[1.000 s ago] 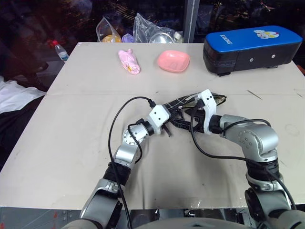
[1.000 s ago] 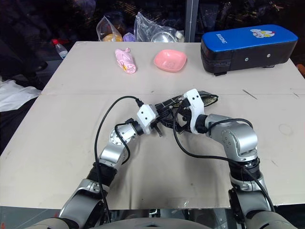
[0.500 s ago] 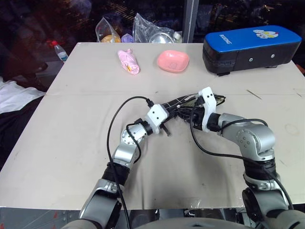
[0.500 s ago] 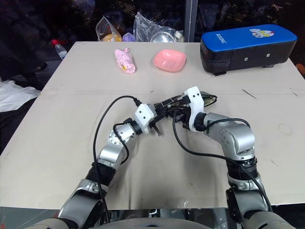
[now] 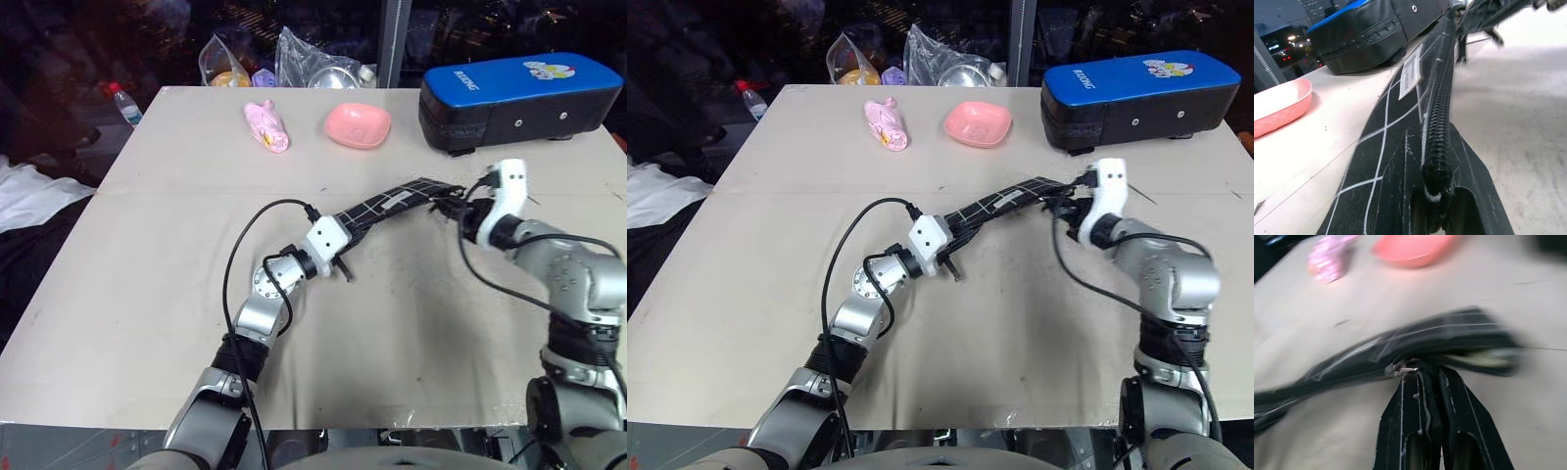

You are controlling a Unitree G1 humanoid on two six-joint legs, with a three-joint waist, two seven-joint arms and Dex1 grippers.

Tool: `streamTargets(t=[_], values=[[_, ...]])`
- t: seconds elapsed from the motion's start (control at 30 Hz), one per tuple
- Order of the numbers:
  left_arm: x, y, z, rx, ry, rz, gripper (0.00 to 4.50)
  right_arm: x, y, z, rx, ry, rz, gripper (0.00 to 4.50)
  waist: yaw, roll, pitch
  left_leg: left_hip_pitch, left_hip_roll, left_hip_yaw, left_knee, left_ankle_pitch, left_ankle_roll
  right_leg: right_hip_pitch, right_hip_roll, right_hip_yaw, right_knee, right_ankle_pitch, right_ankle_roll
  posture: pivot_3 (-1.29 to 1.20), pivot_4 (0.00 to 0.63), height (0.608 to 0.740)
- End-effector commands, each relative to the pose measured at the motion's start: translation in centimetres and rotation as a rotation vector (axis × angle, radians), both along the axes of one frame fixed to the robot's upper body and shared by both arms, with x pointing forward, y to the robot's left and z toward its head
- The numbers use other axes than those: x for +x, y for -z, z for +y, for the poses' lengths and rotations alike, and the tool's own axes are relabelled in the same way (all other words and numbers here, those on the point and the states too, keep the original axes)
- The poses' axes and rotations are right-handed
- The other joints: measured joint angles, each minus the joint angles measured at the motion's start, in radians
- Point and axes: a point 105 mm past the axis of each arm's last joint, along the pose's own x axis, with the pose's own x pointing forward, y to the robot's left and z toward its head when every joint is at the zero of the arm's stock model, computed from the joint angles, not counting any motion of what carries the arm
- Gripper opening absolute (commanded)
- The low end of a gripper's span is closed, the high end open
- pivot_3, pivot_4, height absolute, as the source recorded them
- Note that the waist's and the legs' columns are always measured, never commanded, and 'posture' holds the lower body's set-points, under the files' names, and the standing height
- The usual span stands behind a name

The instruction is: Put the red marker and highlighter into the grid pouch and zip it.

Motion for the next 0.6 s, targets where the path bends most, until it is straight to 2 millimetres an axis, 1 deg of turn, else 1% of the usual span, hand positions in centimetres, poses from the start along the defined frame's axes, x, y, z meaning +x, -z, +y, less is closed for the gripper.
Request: streamTargets(t=[0.03,0.07,0.17,0.2,0.23,0.27,0.33,0.37,0.4,0.43,0.47,0.5,0.53,0.6], values=[[0.3,-0.7,0.9,-0.014,-0.040,-0.032,0.00,0.6,-2.4,-5.3,-0.021,0.232,-0.095,0.04,-0.001,0.000,0.000,0.000,0.000,0.000,0.000,0.000,0.000,0.000,0.001,0.000,0.000,0.000,0.000,0.00,0.150,0.717],[0.3,-0.7,0.9,-0.012,-0.043,-0.034,0.00,0.6,-2.4,-5.7,-0.026,0.250,-0.097,0.04,-0.001,0.000,0.000,0.001,0.000,0.000,-0.001,0.000,0.000,0.000,0.001,0.000,0.000,0.000,0.000,0.00,0.150,0.717],[0.5,-0.8,1.2,0.005,-0.060,-0.049,0.00,-0.2,-1.7,-5.0,-0.083,0.161,-0.085,0.04,0.000,0.000,0.000,0.000,0.001,0.000,-0.001,0.000,0.000,-0.001,0.002,0.000,0.000,0.000,0.000,0.00,0.150,0.717],[0.6,-0.8,1.3,0.010,-0.068,-0.057,0.00,-0.4,-1.2,-4.9,-0.111,0.139,-0.074,0.62,0.003,0.000,0.000,0.000,0.000,0.000,-0.001,0.000,0.000,-0.001,0.002,0.001,0.000,0.000,0.000,0.00,0.150,0.717],[0.6,-0.9,1.4,0.010,-0.072,-0.061,0.00,-0.6,-0.9,-4.9,-0.128,0.117,-0.065,0.83,0.004,0.000,0.000,0.000,0.000,0.000,-0.001,0.000,0.000,0.000,0.001,0.000,-0.001,0.000,0.000,0.00,0.150,0.717],[0.6,-0.9,1.6,0.008,-0.073,-0.062,0.00,-0.8,-0.5,-4.9,-0.151,0.098,-0.058,1.24,0.004,0.000,0.000,-0.001,0.000,0.000,-0.001,0.000,0.000,0.000,0.001,0.000,-0.002,0.000,0.000,0.00,0.150,0.717],[0.5,-1.1,2.2,0.011,-0.085,-0.072,0.71,-1.0,0.3,-5.2,-0.232,0.063,-0.062,2.29,0.001,0.000,0.000,-0.001,0.000,0.001,-0.001,0.000,0.000,0.000,0.000,0.001,-0.002,0.000,0.000,0.00,0.150,0.717],[0.5,-1.1,2.5,0.014,-0.093,-0.076,0.97,-1.1,0.5,-5.3,-0.264,0.051,-0.068,2.73,-0.001,0.000,0.000,0.000,0.000,0.001,-0.001,0.000,0.000,0.000,0.000,0.001,-0.003,0.000,0.000,0.00,0.150,0.717],[0.6,-1.3,3.2,0.020,-0.131,-0.093,1.51,-1.2,0.8,-5.5,-0.314,0.036,-0.088,3.29,-0.003,0.000,0.000,0.000,0.000,0.001,-0.001,-0.002,0.003,0.000,0.000,0.002,-0.003,0.000,0.000,0.00,0.150,0.717],[0.8,-1.5,4.1,0.012,-0.174,-0.102,1.93,-1.3,1.0,-5.7,-0.353,0.014,-0.110,3.75,-0.003,0.000,0.000,0.000,0.000,0.001,-0.001,-0.002,0.004,0.000,0.000,0.002,-0.003,0.000,0.000,0.00,0.150,0.717],[0.9,-1.9,4.8,-0.001,-0.205,-0.108,2.45,-1.4,1.1,-5.7,-0.378,-0.013,-0.128,4.28,-0.003,0.000,0.000,0.001,0.000,0.001,-0.002,-0.002,0.004,0.000,0.001,0.002,-0.003,0.000,0.000,0.00,0.150,0.717],[0.9,-2.1,5.2,-0.010,-0.223,-0.112,2.91,-1.5,1.3,-5.7,-0.393,-0.034,-0.141,4.50,-0.002,0.000,0.000,0.001,0.000,0.001,-0.002,-0.002,0.004,0.000,0.001,0.002,-0.003,0.000,0.000,0.00,0.150,0.717],[0.8,-2.3,5.7,-0.022,-0.233,-0.113,3.37,-1.6,1.3,-5.6,-0.389,-0.062,-0.168,4.50,-0.002,0.000,0.000,0.001,0.001,0.001,-0.002,-0.002,0.004,0.000,0.001,0.002,-0.003,0.000,0.000,0.00,0.150,0.717],[0.0,-2.6,7.3,-0.046,-0.250,-0.095,4.43,-2.2,1.9,-5.8,-0.392,-0.136,-0.197,4.50,-0.001,0.000,0.000,0.001,0.001,0.001,-0.002,-0.001,0.002,0.000,0.002,0.001,-0.003,0.000,0.000,0.00,0.150,0.717]])
